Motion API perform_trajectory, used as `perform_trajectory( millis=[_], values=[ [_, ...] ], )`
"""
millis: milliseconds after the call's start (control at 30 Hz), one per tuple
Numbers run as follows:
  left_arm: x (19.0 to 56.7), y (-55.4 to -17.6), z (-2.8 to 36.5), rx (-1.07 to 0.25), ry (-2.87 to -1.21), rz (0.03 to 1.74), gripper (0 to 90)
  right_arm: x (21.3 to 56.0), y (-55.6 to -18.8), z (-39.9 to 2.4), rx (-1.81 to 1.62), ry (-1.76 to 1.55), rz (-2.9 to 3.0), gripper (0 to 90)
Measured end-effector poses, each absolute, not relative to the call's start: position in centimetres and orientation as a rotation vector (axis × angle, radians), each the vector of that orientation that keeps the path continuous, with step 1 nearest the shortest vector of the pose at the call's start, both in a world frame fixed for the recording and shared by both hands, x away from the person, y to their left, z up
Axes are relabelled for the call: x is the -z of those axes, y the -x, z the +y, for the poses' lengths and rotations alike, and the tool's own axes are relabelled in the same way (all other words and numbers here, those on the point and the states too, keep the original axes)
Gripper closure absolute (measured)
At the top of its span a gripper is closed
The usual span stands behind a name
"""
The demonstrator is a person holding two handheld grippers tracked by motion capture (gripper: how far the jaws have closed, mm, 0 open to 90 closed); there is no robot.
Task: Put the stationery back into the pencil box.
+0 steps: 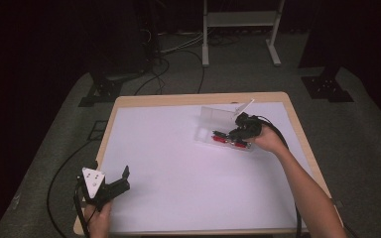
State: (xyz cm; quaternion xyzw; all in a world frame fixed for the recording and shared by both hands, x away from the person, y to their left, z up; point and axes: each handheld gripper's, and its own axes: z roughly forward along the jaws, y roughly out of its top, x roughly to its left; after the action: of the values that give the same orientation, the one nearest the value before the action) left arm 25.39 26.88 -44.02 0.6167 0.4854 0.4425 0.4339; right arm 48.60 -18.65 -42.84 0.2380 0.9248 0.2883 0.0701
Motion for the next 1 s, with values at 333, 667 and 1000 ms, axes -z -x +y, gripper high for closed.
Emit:
perform_trajectory(
  millis=[333, 667, 1000],
  values=[
    [44.0, -25.4, 26.9, -1.1, -1.533, 1.213, 0.4, 43.6, -49.0, -18.3, -0.869, -0.73, 2.79, 73.4],
    [44.0, -25.4, 26.8, -1.098, -1.536, 1.215, 0.4, 42.7, -48.6, -19.0, -0.902, -0.741, 2.772, 71.4],
    [44.0, -25.5, 26.8, -1.097, -1.531, 1.214, 0.4, 42.0, -48.2, -19.7, -0.952, -0.772, 2.766, 64.4]
  ],
)
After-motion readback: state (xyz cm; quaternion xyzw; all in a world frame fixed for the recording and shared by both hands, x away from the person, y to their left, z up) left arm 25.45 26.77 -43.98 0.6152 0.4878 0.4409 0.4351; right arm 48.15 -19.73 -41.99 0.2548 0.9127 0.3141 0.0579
